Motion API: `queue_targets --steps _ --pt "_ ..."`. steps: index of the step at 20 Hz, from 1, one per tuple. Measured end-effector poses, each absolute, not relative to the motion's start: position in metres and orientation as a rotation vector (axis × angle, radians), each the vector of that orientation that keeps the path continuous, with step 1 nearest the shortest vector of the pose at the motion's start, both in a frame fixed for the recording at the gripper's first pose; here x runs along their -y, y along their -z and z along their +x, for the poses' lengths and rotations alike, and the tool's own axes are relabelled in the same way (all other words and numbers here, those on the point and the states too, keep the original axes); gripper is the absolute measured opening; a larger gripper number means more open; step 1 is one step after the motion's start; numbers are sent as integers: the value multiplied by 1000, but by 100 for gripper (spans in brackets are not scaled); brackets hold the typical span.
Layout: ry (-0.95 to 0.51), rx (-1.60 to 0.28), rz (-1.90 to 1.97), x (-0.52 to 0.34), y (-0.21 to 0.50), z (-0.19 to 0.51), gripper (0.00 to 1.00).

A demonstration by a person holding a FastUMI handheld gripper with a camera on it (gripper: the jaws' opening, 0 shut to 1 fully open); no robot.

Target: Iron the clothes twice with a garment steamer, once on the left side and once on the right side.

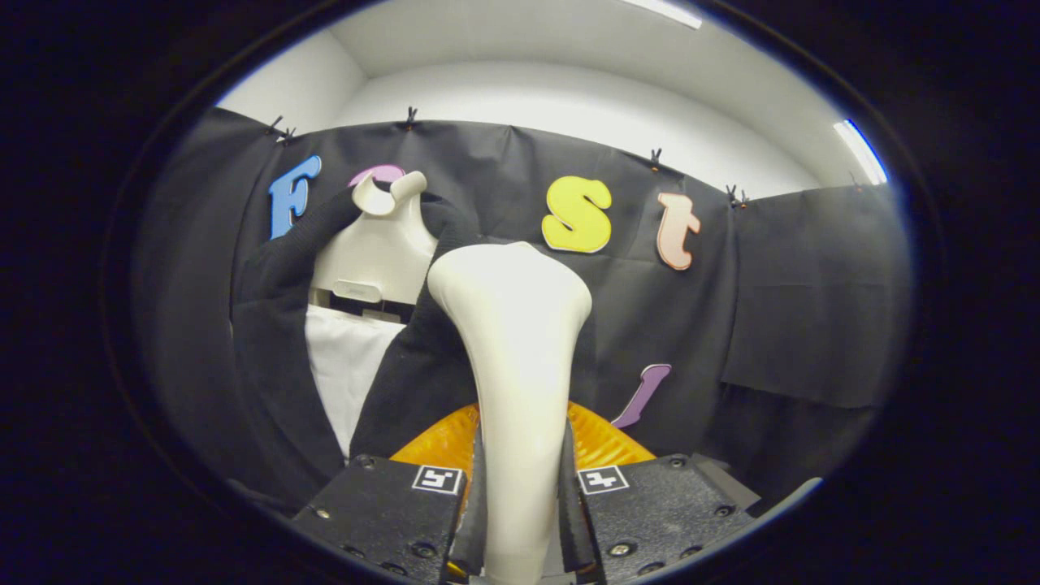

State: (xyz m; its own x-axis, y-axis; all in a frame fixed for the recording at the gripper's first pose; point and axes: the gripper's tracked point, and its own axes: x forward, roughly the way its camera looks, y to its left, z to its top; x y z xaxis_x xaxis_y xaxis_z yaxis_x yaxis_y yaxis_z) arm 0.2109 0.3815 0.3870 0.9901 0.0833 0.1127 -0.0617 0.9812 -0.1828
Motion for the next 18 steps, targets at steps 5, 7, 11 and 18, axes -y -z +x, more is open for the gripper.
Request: queue_targets --steps 5,7,11,18 --pt "-76 79 -181 -386 -365 220 38" --pt "-81 64 -178 -386 -356 220 39" --pt "-89 47 -185 -385 -339 221 38" --pt "-97 18 -196 -387 -301 222 38"
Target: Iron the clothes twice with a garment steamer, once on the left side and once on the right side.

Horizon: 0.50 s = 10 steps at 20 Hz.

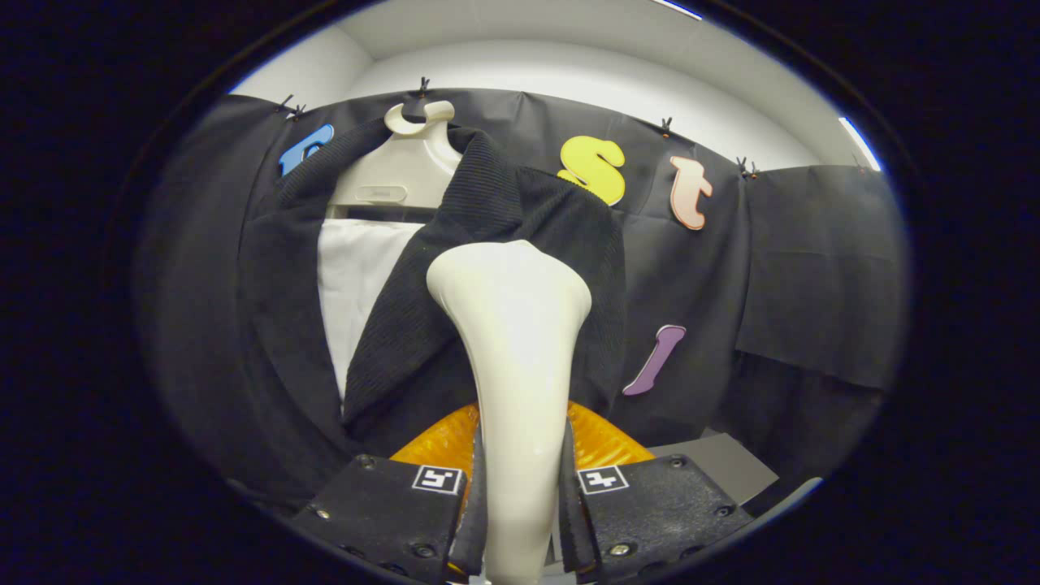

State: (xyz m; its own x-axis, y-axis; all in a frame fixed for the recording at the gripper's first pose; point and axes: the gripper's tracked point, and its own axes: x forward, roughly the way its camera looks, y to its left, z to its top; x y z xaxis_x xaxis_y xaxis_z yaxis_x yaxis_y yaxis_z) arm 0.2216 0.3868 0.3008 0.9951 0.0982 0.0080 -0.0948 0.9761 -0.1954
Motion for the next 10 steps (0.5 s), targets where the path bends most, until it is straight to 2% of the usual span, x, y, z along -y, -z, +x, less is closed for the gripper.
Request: queue_targets --steps 10 --pt "-90 -19 -237 -385 -239 222 38"
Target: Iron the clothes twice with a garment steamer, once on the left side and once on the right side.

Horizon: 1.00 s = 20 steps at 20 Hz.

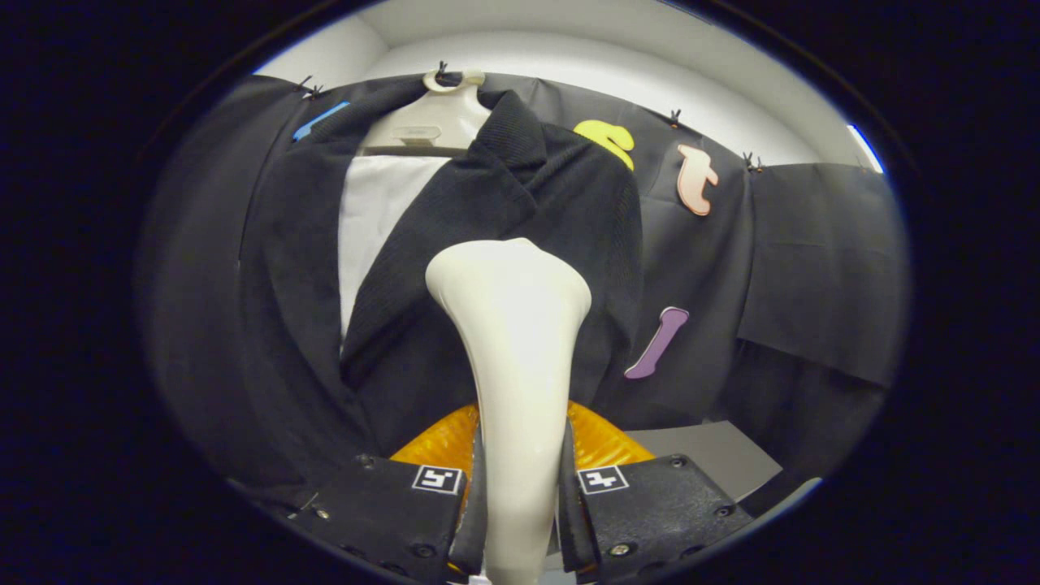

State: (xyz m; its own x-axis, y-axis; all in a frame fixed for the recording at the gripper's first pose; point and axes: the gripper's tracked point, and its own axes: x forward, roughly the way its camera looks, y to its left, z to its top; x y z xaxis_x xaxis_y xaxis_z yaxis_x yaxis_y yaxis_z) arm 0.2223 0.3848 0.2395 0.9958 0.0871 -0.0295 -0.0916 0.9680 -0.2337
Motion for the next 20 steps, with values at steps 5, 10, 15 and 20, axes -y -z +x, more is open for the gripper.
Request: queue_targets --steps 5,10,15,20 --pt "-81 -41 -266 -381 -207 222 38" --pt "-85 -63 -318 -382 -176 222 38" --pt "-71 -91 -376 -378 -147 225 39" --pt "-52 -115 -432 -372 -116 222 39"
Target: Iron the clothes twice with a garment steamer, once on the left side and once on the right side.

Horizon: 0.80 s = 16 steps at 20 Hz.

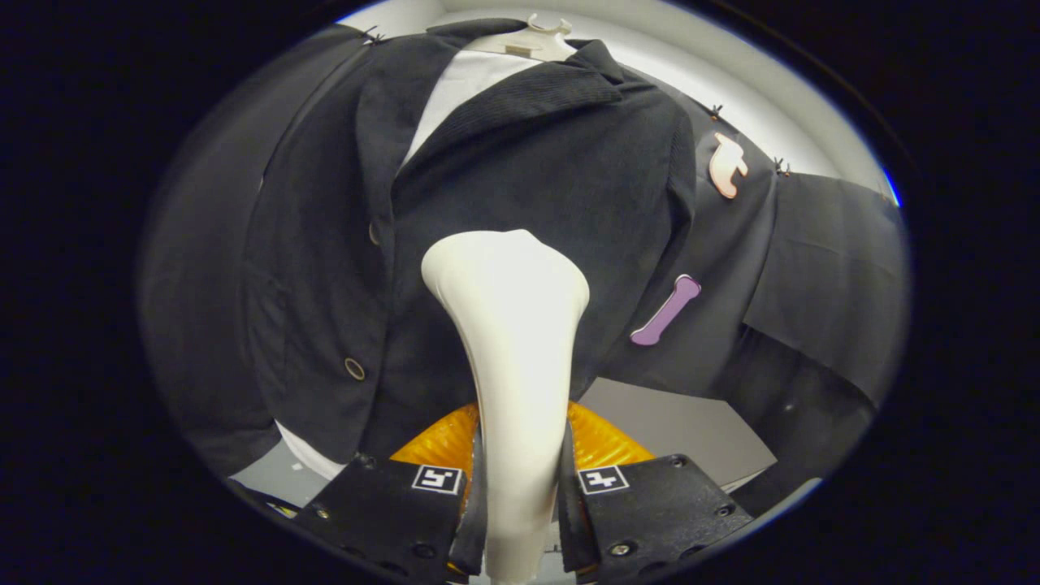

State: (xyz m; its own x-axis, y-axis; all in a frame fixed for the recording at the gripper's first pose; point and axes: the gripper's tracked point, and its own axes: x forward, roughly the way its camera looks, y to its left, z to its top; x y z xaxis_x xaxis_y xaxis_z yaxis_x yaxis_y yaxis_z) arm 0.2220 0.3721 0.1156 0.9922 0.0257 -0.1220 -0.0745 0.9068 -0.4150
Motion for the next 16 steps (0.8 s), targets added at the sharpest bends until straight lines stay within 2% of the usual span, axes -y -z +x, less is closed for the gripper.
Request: queue_targets --steps 16 --pt "-31 -192 -540 -353 -65 238 38"
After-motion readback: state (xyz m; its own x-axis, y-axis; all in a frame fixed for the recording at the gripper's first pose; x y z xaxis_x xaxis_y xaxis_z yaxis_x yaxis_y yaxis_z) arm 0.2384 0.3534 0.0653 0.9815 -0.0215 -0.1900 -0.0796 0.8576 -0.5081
